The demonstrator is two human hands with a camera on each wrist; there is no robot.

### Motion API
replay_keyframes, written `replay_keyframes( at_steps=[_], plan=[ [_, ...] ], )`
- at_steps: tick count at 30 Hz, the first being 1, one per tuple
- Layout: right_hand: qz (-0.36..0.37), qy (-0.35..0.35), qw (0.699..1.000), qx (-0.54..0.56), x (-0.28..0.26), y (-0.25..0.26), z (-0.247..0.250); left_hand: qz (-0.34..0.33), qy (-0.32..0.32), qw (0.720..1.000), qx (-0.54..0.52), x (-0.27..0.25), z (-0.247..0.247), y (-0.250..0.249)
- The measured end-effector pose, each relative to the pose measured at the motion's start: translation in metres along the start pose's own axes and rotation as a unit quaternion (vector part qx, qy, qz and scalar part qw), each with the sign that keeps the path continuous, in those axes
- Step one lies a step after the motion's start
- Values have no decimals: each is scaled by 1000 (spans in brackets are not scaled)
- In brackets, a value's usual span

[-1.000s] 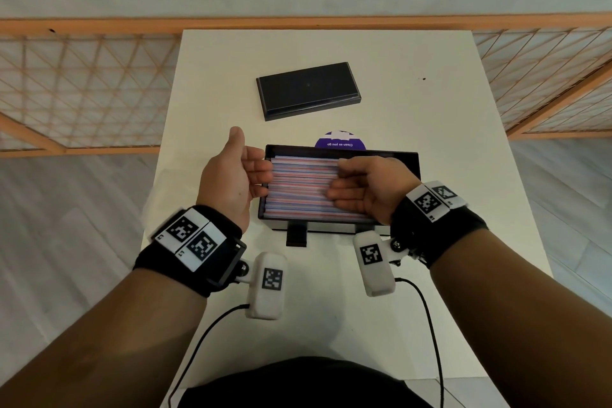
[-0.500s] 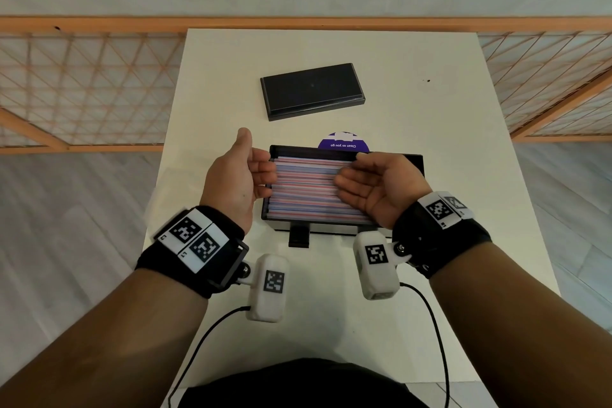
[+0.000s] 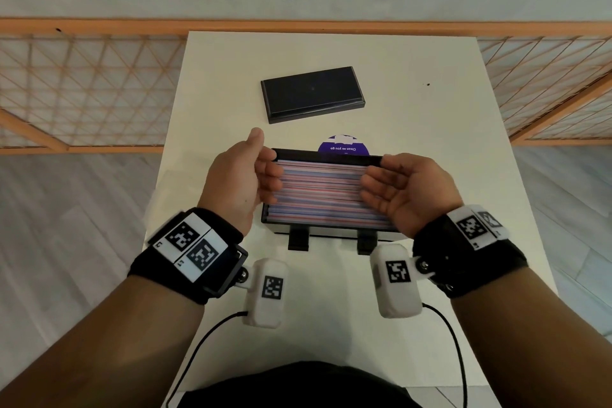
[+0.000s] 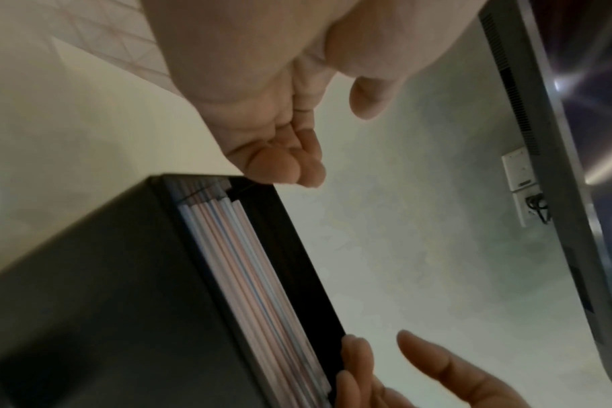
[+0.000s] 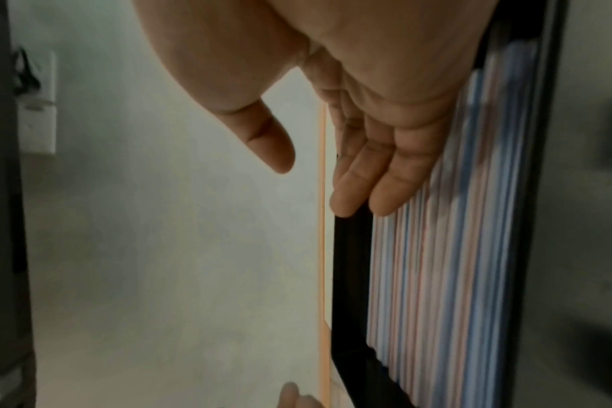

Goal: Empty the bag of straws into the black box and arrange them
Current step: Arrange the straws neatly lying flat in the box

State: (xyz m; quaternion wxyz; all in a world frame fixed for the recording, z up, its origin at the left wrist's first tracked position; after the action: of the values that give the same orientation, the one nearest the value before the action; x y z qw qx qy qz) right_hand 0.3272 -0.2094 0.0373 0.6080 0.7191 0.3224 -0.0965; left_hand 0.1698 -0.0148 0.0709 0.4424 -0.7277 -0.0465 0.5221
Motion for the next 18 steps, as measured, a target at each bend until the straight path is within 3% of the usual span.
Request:
replay_keyframes(
  at_steps=[3,14,18],
  plan=[
    [-12,2,1000,5,2,-3,5,46,49,998,11,-3,-18,9],
    [-62,102,991,-66,-2,-31,-39,42,19,995,86,3,-25,22],
    [-65,113,989,-68,-1,-28,-40,81,65,993,56,1,-43,21]
  ],
)
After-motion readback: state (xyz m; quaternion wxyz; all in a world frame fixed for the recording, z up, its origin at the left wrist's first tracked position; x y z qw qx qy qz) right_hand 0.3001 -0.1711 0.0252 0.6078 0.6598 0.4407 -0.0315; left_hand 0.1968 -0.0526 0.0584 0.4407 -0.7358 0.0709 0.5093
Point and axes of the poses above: each hand's wrist, its own x-axis towards the middle knuckle, its own z-axis out of the back of the hand, y = z × x, the point moved 8 cm from there along x, towards the middle knuckle, and after that the axes turned 15 degrees about z, right-handed, at the moved point
